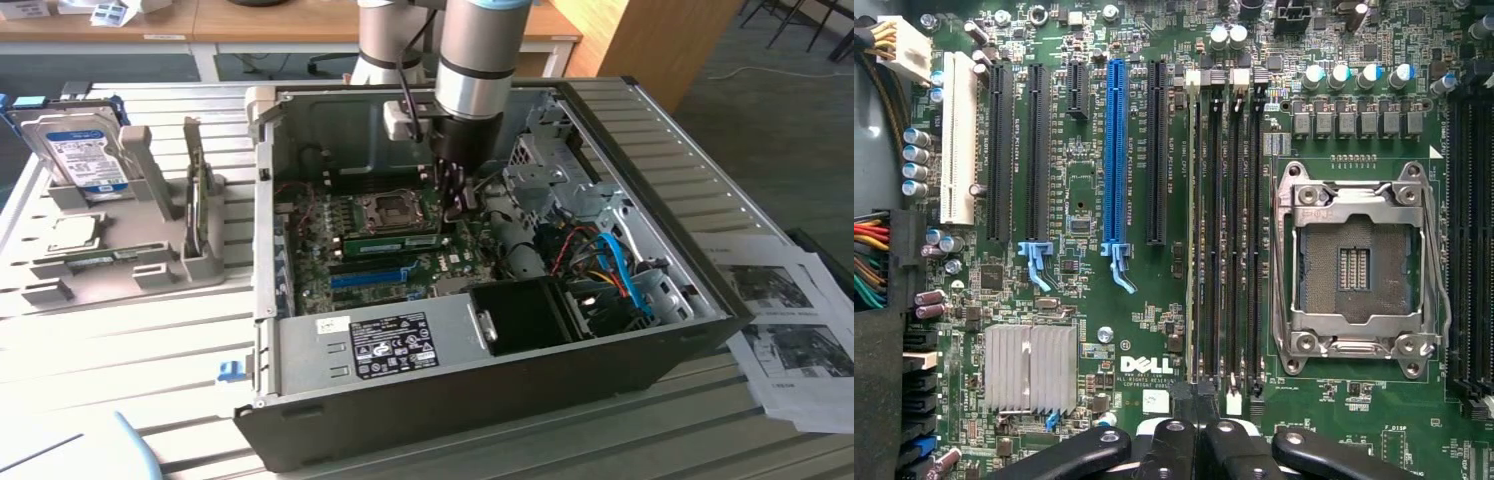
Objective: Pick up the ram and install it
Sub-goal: 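Press down the ram until it locks into place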
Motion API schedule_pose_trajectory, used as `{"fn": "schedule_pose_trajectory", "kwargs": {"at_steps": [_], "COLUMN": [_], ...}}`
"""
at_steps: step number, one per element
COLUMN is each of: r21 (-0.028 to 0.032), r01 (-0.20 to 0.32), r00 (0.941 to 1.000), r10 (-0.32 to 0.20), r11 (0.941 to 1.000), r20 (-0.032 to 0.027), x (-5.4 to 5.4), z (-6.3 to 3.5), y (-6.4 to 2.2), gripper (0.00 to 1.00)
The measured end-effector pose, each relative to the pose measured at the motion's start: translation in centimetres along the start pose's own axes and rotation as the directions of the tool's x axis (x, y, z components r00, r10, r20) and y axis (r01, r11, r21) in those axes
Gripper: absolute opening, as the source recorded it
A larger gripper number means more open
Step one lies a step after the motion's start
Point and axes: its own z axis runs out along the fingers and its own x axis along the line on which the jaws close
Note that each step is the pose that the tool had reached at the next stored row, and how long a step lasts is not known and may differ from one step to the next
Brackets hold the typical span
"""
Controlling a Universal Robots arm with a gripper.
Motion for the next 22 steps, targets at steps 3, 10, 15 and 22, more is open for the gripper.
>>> {"fn": "schedule_pose_trajectory", "kwargs": {"at_steps": [3, 10, 15, 22], "r21": [0.0, 0.0, 0.0001, 0.0001], "r01": [0.0, 0.0, 0.0, 0.0], "r00": [1.0, 1.0, 1.0, 1.0], "r10": [0.0, 0.0, 0.0, 0.0], "r11": [1.0, 1.0, 1.0, 1.0], "r20": [-0.0002, -0.0002, -0.0002, -0.0003], "x": [0.0, 0.0, 0.0, 0.0], "z": [-0.01, 0.01, 0.02, -0.11], "y": [-0.01, 1.09, 1.65, 1.65], "gripper": [0.09, 0.09, 0.09, 0.09]}}
